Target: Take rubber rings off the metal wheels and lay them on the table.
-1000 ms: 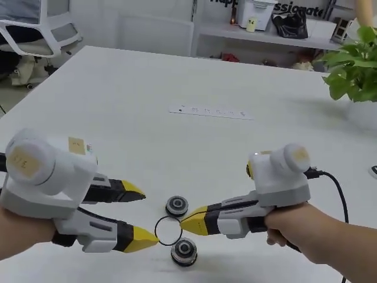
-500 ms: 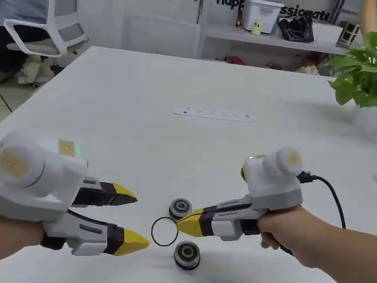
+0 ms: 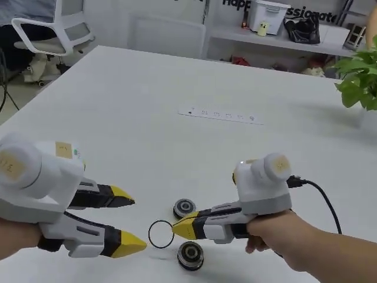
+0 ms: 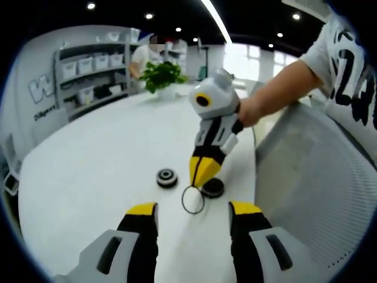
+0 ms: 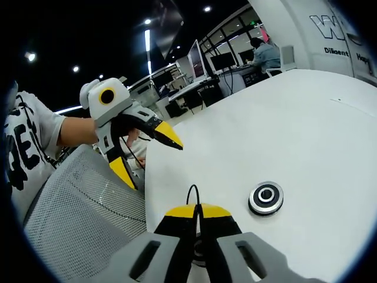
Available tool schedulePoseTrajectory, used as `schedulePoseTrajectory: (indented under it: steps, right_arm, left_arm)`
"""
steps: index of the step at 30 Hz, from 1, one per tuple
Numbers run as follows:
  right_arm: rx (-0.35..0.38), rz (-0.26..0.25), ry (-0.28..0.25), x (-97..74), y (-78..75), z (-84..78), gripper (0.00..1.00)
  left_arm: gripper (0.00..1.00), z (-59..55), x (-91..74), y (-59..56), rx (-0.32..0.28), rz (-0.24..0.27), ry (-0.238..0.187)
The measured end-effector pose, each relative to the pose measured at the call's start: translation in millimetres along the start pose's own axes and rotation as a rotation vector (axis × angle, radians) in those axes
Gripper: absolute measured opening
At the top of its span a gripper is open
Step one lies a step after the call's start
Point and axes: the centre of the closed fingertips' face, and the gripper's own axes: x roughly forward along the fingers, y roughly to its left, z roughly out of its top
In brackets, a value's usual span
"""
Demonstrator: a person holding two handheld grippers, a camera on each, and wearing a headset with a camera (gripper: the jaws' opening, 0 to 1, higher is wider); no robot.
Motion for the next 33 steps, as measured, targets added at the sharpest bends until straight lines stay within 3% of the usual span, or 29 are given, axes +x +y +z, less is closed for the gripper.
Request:
schedulePoseTrajectory:
  steps: [10, 18, 33]
  right_arm:
    - [-0.018, 0.002, 0.008, 4.7, 1.3, -1.4, 0.00]
    - [-0.024, 0.003, 0.004, 5.8, 1.5, -1.3, 0.00]
    - [-0.014, 0.006, 0.006, 10.7, 2.0, -2.0, 0.00]
  left_arm:
    - [0.48, 7.0, -1.7, -3.4, 0.003, -0.016, -0.050]
    - [0.53, 11.2, -3.2, -1.0, 0.024, -0.005, -0.080]
    - [0.58, 7.0, -1.0, -0.3, 0.020, -0.003, -0.068]
